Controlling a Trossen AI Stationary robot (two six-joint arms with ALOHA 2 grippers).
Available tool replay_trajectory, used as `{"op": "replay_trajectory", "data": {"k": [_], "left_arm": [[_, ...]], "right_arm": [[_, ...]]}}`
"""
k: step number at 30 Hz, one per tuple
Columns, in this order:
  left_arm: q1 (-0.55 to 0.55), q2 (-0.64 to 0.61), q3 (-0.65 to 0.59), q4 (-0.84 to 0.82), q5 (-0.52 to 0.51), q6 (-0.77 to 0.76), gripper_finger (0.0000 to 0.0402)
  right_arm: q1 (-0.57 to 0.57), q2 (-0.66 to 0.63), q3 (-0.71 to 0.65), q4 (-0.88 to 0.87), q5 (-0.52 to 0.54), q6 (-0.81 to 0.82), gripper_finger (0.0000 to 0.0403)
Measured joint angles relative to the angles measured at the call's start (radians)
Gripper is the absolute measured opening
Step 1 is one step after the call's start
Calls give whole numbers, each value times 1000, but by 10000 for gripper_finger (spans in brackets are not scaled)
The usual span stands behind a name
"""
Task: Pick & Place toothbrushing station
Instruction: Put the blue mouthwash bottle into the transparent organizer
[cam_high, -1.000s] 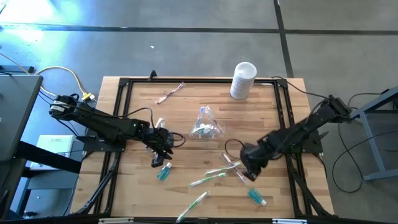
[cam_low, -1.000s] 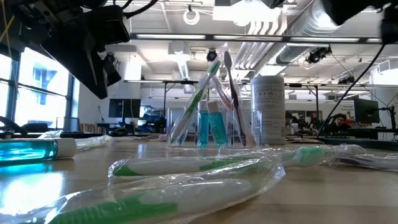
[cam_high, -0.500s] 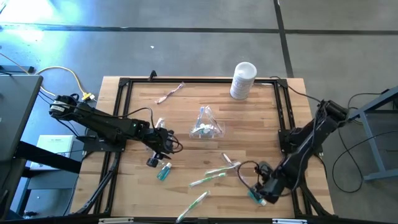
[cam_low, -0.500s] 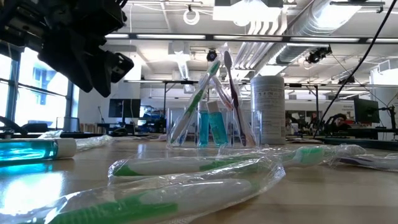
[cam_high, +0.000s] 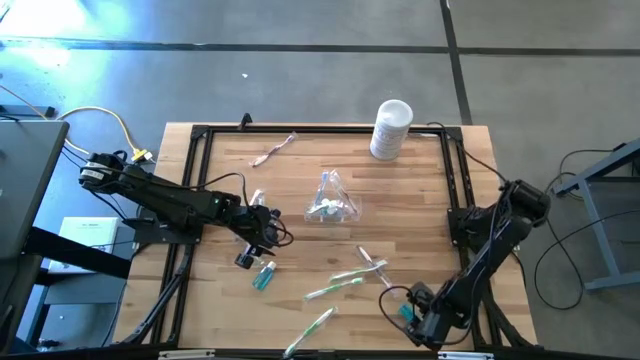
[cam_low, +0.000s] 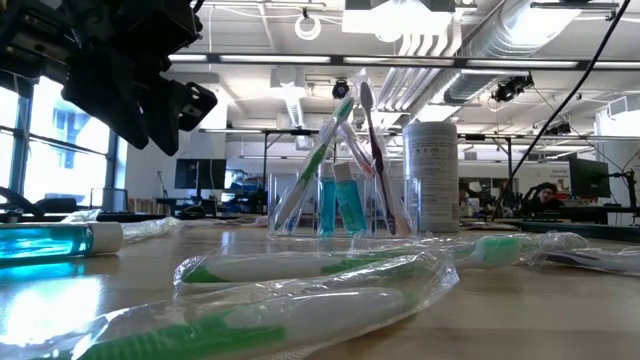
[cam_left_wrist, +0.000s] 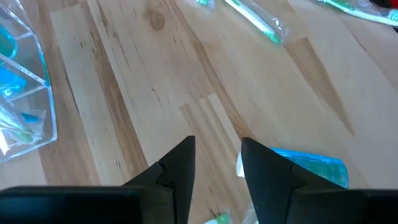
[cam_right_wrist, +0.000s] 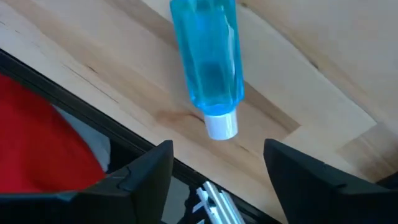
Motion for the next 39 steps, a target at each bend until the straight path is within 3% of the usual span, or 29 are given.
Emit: {"op": "replay_trajectory", "data": {"k": [4,19,39], "left_arm": [[0,0,0,0,1,-17,127],[0,0,1,0,1,-46,127],[0,0,1,-1,1,-71,127]], "right_arm": [[34,23,0,0,-12,7,243],[63,27,0,-13,110,0,243],[61,31,-127,168,88,-3,243]]}}
